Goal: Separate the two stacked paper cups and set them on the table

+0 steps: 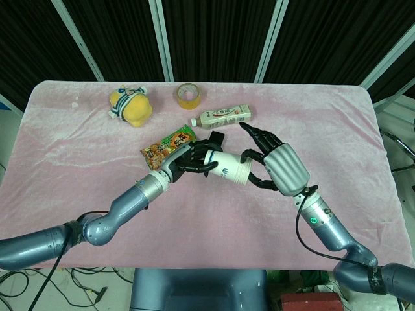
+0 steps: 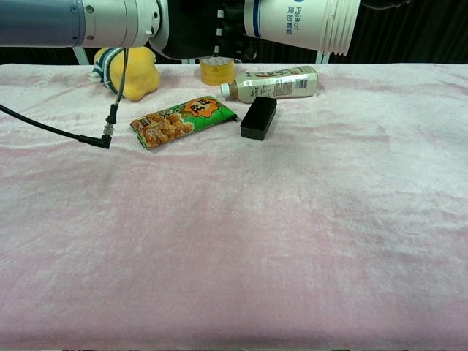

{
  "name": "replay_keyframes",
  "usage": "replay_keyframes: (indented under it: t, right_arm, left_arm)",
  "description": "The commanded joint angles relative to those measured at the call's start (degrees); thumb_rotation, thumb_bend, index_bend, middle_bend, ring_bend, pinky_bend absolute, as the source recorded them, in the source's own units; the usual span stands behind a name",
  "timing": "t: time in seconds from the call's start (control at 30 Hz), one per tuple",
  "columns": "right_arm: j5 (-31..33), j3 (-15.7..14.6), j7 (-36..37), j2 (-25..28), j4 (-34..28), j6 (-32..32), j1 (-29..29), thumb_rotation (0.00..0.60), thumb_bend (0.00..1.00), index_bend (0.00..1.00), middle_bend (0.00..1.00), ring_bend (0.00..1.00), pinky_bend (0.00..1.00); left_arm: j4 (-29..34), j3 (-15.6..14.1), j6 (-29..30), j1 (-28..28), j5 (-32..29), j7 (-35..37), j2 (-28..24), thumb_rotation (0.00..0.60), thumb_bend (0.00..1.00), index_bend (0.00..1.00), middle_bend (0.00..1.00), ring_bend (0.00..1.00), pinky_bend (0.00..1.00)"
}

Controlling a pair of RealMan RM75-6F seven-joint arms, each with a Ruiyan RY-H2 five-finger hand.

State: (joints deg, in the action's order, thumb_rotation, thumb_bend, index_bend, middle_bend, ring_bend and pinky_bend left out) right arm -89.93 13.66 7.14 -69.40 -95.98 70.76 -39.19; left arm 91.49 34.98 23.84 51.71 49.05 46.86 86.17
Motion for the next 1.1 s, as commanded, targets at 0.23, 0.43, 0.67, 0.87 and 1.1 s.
replay_keyframes:
  t: [0.23,0.43,0.67,0.87,1.1]
  right_arm:
    - [-0.17,-0.19,0.22,0.11,-0.41,0.06,-0.01,0.6,0.25,0.54,0.02,0.12,0.2]
    - [0.1,-0.11,-0.03,0.34,-0.76,0.18,0.1,0.6,0.26,0.55,0.02,0.12,0.2]
    - [0.43,0.04,0.12,0.08,-0.91,0.11,-0.05,0.6,0.26,0.58,0.02,0.12,0.2]
    - [0.44,-0.39,-0.25,-0.05,-0.84,-0.53,-0.19,0.6,0.28,0.63,0.02,0.12,0.2]
    - [0.17,-0.73,0.19,-0.14,-0.88,-0.74,-0.23,0.6,0.3,0.67,0.02,0.12,0.2]
  left_arm:
    - [0.38,-0.13,0.31,-0.06,-0.11,-0.3,0.19,0.6,0.4,0.52,0.5,0.4,0.6]
    - [0.51,-0.23,0.3,-0.09,-0.27,-0.45,0.21,0.6,0.4,0.52,0.5,0.4,0.6]
    - [-0.19,-0.13,0.06,0.28,-0.46,-0.49,0.72,0.6,0.4,0.52,0.5,0.4,0.6]
    - [0.03,0.03,0.39,0.08,-0.29,-0.58,0.82,0.6,0.4,0.52,0.5,0.4,0.6]
    - [-0.05,-0.2,-0.03,0.19,-0.08,-0.65,1.27,0.6,0.39,0.52,0.5,0.4,0.6]
